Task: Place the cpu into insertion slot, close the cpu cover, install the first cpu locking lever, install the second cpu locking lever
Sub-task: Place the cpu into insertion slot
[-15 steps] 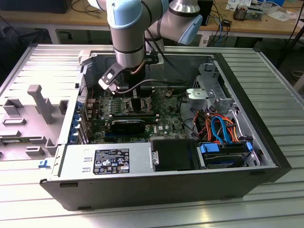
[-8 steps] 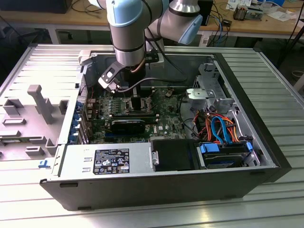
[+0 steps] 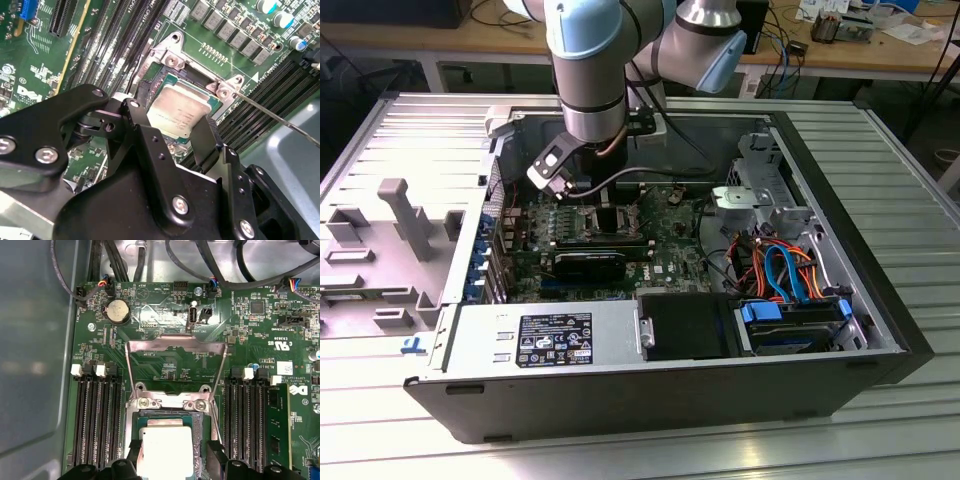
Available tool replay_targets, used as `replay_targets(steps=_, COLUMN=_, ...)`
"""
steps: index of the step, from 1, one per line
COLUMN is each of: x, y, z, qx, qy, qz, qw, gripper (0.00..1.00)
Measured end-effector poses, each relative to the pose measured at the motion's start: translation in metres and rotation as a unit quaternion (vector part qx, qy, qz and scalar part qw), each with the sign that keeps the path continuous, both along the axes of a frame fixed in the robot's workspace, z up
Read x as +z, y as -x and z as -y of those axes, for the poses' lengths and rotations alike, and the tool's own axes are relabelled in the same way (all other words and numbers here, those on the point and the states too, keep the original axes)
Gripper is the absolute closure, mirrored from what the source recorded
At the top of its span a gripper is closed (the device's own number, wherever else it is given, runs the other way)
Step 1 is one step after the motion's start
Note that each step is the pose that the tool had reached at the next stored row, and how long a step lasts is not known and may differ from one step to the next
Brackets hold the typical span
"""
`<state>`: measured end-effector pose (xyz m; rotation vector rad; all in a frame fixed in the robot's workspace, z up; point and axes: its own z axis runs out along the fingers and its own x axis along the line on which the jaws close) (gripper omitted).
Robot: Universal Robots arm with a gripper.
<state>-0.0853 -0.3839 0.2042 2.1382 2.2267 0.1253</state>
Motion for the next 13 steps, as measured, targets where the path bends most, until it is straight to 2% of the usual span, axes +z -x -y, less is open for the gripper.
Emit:
replay_targets(steps=2, x=0.0025, y=-0.0001, z=-0.0001, qx=0.001, qy=-0.0004, qz=0.0001, qw=1.0, gripper=0.38)
replay_targets(steps=5, x=0.0025, y=-0.0001, z=0.0, qx=0.015, qy=-0.0019, qz=0.0, qw=0.9999, gripper=0.38)
replay_targets(steps=9, x=0.001, y=0.0, z=-0.0004, qx=0.023, qy=-0.0048, qz=0.0, qw=0.9997, gripper=0.38)
replay_targets(steps=11, x=-0.0001, y=-0.0001, z=-0.0021, qx=0.024, qy=-0.0064, qz=0.0001, qw=0.9997, gripper=0.38)
replay_targets(steps=13, x=-0.0034, y=-0.0001, z=-0.0026, qx=0.024, qy=-0.0065, qz=0.0, qw=0.9997, gripper=0.38)
